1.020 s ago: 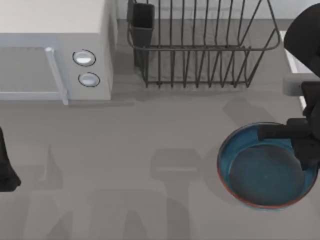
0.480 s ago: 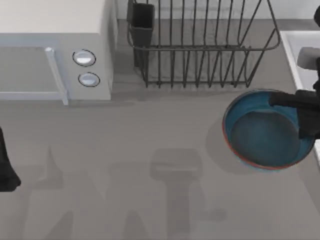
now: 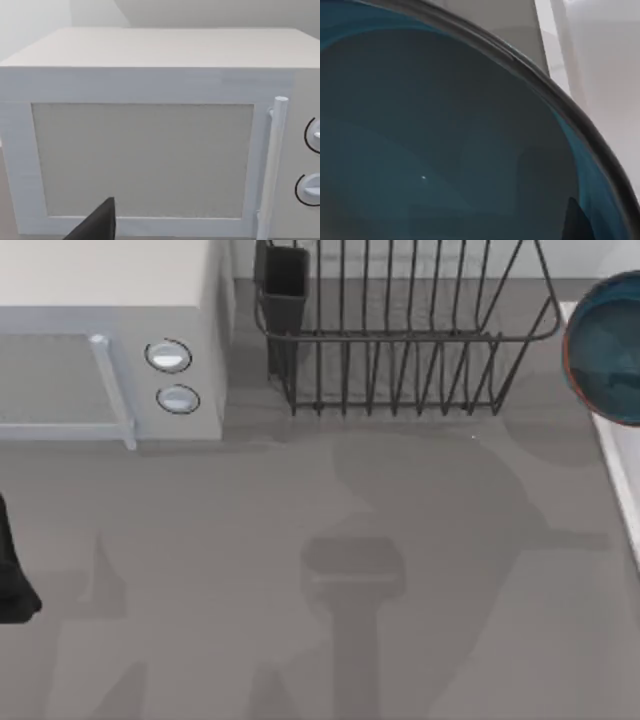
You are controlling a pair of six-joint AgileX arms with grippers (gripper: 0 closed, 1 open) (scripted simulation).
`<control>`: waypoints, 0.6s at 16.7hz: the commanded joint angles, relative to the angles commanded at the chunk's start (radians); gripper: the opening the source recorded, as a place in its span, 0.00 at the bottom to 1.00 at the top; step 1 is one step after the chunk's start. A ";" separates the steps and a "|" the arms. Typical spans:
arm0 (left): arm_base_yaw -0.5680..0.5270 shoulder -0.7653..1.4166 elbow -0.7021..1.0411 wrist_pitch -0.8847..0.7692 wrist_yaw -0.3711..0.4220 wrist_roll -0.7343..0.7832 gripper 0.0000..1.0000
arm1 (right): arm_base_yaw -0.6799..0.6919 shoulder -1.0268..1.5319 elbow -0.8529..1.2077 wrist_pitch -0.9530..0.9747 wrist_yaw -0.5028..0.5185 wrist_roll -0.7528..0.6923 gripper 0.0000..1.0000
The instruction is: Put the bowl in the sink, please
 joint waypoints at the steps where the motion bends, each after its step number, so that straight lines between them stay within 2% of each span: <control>1: 0.000 0.000 0.000 0.000 0.000 0.000 1.00 | -0.054 0.006 -0.034 0.113 -0.023 -0.026 0.00; 5: 0.000 0.000 0.000 0.000 0.000 0.000 1.00 | -0.235 0.012 -0.178 0.546 -0.109 -0.126 0.00; 10: 0.000 0.000 0.000 0.000 0.000 0.000 1.00 | -0.371 -0.014 -0.347 0.979 -0.197 -0.213 0.00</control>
